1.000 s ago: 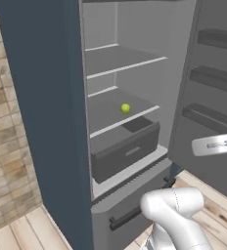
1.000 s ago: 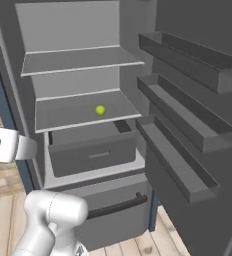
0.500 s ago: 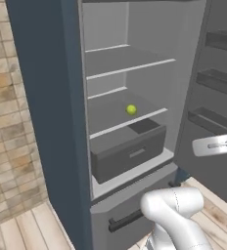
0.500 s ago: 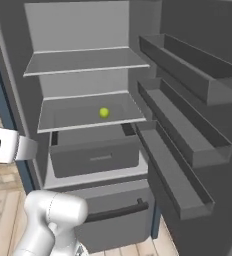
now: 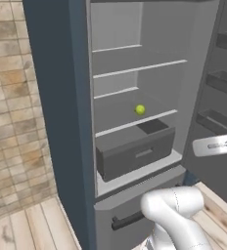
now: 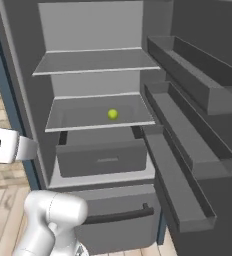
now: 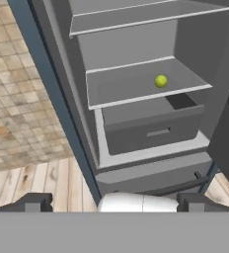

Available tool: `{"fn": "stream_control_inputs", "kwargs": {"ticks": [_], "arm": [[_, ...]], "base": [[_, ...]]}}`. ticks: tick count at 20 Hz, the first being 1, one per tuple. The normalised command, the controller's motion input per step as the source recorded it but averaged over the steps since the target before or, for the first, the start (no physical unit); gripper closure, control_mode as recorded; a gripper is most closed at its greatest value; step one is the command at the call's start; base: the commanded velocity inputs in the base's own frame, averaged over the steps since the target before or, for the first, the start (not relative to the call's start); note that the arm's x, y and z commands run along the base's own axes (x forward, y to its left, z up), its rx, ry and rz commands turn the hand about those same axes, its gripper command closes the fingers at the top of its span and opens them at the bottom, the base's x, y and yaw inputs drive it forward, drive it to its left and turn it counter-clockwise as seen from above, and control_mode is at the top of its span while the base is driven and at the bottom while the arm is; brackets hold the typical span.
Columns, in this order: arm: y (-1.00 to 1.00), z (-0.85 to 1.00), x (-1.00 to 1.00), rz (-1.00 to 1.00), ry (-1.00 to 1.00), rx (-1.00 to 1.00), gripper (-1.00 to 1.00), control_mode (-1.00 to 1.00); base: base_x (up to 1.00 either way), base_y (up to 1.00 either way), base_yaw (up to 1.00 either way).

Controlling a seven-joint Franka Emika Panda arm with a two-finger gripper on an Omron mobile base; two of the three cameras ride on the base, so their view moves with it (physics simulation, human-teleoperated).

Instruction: Retrieve the tangerine and pear from the fridge and place them into the bowl on the dining table.

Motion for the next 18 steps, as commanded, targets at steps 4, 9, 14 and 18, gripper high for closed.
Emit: {"fn": "stream_control_inputs", "kwargs": {"ticks": [4, 9, 14, 18], "arm": [[0.0, 0.0, 0.0, 0.0, 0.0, 0.0, -1.0, 1.0], [0.0, 0.0, 0.0, 0.0, 0.0, 0.0, -1.0, 1.0], [0.0, 0.0, 0.0, 0.0, 0.0, 0.0, -1.0, 1.0], [0.0, 0.0, 0.0, 0.0, 0.0, 0.0, -1.0, 1.0]], "base": [[0.0, -0.4, 0.18], [0.0, -0.52, 0.13], [0.04, -0.32, 0.08], [0.44, 0.02, 0.04]]}}
